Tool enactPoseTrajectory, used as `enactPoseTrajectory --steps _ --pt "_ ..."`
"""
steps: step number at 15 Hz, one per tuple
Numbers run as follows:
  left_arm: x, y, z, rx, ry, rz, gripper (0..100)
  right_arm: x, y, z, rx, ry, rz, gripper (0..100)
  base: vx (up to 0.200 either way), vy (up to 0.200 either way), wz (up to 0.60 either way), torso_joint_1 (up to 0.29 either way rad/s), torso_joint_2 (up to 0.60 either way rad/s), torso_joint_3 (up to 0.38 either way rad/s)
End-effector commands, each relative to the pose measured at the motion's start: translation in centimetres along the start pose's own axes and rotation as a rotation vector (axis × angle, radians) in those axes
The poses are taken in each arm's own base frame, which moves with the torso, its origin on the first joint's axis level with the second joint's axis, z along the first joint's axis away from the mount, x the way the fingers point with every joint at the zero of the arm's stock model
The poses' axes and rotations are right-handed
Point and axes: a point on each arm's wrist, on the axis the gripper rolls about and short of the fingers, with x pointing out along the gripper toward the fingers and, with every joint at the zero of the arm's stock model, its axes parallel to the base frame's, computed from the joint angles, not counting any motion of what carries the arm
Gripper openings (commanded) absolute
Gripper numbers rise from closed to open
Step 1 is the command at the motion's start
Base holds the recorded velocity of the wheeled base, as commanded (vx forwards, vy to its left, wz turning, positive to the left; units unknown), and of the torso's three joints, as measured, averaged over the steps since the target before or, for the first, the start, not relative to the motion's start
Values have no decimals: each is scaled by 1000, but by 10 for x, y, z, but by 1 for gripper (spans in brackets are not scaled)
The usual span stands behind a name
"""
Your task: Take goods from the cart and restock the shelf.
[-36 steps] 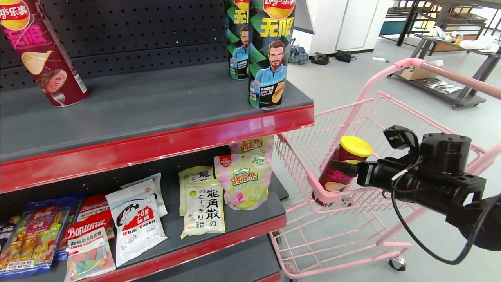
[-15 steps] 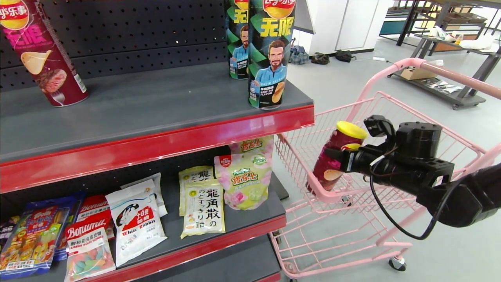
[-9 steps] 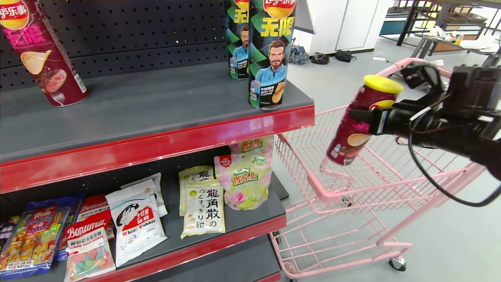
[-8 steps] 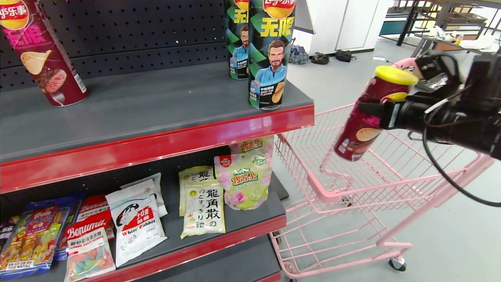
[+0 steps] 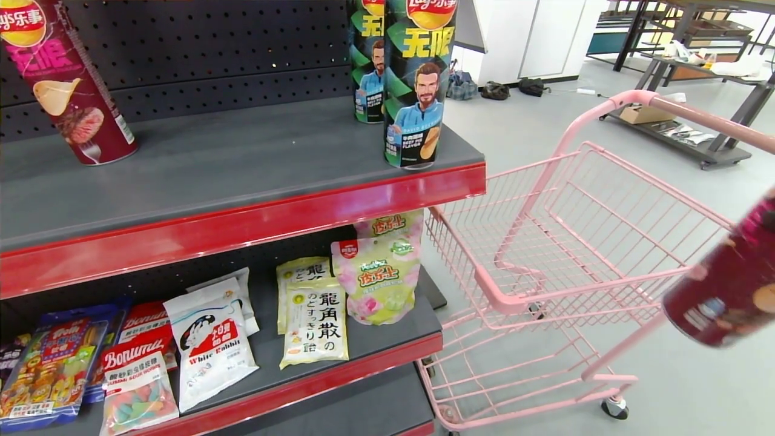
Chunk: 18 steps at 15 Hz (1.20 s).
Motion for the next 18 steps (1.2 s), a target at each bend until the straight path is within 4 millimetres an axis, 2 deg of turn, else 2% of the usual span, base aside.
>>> enactPoseTrajectory --steps 1,4,8,18 --pt "0 0 0 0 0 1 100 -93 4 -73 -22 5 -46 0 0 0 0 0 0 0" --pt "0 0 0 2 0 -1 100 -112 4 -88 -35 -6 -76 0 0 0 0 0 0 0" --pt "0 0 0 0 0 1 100 -114 4 -93 -37 7 -101 0 0 0 0 12 -54 -37" --pt "0 0 0 -3 0 1 100 -111 4 -95 -41 27 -99 0 0 0 0 141 -482 -345"
